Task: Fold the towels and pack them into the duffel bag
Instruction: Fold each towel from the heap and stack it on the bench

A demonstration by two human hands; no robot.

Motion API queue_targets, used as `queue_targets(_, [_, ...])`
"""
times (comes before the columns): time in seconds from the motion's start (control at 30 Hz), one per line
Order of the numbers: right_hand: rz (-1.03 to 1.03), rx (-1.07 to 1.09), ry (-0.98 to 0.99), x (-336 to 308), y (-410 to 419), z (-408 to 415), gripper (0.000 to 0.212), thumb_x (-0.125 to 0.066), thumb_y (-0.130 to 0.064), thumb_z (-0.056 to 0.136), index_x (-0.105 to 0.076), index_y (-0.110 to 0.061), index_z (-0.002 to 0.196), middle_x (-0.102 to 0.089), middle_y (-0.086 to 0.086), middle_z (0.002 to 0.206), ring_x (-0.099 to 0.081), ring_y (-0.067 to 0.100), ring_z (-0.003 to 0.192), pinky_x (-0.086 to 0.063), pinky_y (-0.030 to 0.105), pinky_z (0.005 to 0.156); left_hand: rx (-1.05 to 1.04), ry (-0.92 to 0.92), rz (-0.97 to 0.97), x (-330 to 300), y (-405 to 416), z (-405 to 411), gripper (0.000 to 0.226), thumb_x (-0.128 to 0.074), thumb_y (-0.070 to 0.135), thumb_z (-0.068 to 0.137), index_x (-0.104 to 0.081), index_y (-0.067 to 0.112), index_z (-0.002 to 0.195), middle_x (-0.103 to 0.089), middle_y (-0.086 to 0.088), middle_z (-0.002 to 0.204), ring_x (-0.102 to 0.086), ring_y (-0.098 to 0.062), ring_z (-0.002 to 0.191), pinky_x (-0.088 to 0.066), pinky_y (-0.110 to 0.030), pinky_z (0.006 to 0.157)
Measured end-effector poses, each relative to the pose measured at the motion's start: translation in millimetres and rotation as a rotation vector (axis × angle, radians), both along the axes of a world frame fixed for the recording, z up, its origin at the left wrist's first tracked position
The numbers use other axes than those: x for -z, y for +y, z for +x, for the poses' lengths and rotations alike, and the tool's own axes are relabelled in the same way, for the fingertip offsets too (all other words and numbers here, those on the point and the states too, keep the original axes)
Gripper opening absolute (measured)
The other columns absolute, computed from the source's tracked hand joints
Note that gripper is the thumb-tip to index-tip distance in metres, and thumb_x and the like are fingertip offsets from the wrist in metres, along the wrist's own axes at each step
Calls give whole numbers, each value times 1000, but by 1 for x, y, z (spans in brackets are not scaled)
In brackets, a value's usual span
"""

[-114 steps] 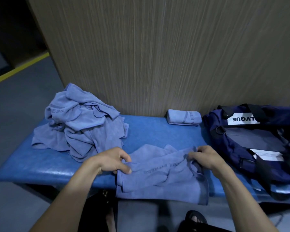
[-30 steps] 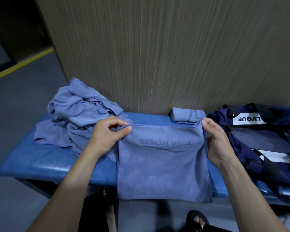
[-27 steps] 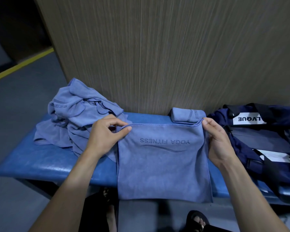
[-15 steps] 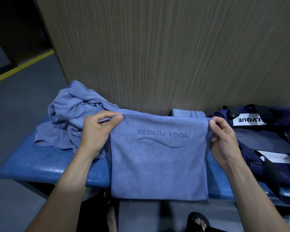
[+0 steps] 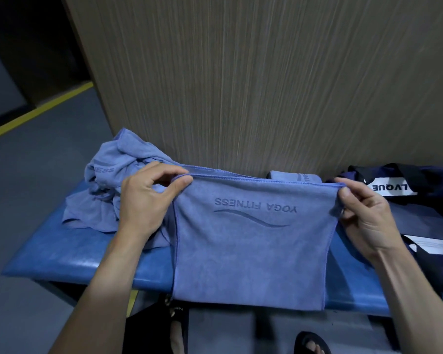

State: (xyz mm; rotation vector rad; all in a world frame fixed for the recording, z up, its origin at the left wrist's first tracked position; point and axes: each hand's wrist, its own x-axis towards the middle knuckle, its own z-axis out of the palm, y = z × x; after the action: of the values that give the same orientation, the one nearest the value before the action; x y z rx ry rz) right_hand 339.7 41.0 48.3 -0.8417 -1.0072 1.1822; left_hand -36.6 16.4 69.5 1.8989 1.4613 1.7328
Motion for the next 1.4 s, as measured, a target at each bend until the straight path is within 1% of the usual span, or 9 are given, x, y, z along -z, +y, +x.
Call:
queue_targets(0.07, [24,-22,-24,-1,0,-2,12,-78,-28,77,-81,-24,89,-61,-6,64,-45,1,53,-39,10,60,-43,66,0,0,-1,1,22,-79,20,86,-71,31,103,-66,4,84,-59,-12,78,-49,-25,79])
queue_targets(0.17, [54,-24,-68,2,0,0,45,-94,-49,60,-77,-21,92,-65,2,82,-52,10,71,-42,17,66,-96,222,-19,1,-1,2,35,-73,23,90,-68,25,125,-53,3,79,-52,-8,78,-38,-8,77])
queue_targets(0.37, [48,11,-122,-4,-4,-7,20,-83,-37,69,-71,-23,78,-58,-11,65,-43,1,54,-36,10,52,-125,332,4,8,-1,-2,11,-70,18,93,-75,12,100,-45,15,78,-51,6,79,-38,-7,70])
queue_targets(0.53, [52,69,-147,-9,-9,-10,9,-66,-19,82,-62,-22,75,-56,-13,61,-42,0,51,-34,10,50,-68,371,-36,18,7,-2,14,-65,22,96,-68,10,89,-51,6,79,-43,-6,71,-36,-11,70])
queue_targets(0.77, [134,121,-115,-11,-6,-5,7,-66,-25,90,-64,-27,84,-57,-9,79,-48,3,72,-41,13,69,178,190,-280,24,3,7,37,-68,26,95,-60,49,122,-60,-16,73,-49,-32,52,-47,-34,60])
queue_targets(0.97, [164,168,-148,-13,-5,-4,6,-67,-26,89,-63,-25,85,-59,-13,77,-48,0,71,-41,11,70,287,131,-288,18,-2,17,35,-62,8,98,-60,43,104,-67,10,102,-60,-26,53,-52,-36,62])
queue_targets(1.03, [159,171,-149,-13,-6,-5,6,-66,-24,89,-62,-24,85,-58,-15,71,-48,-2,66,-41,10,66,344,113,-300,18,-2,18,34,-60,4,99,-64,37,97,-64,10,97,-60,-15,57,-52,-34,58])
queue_targets(1.2, [160,153,-129,-14,-8,-3,6,-65,-23,89,-62,-24,85,-61,-14,68,-51,0,64,-43,12,64,305,154,-351,20,-2,19,25,-63,7,97,-68,30,105,-68,23,91,-59,-28,55,-50,-19,56])
queue_targets(1.4, [160,134,-114,-13,-7,-1,4,-67,-24,88,-64,-25,85,-65,-9,72,-54,4,69,-45,14,69,256,247,-353,25,2,16,19,-69,12,94,-70,31,94,-65,17,83,-61,-16,60,-52,-24,60])
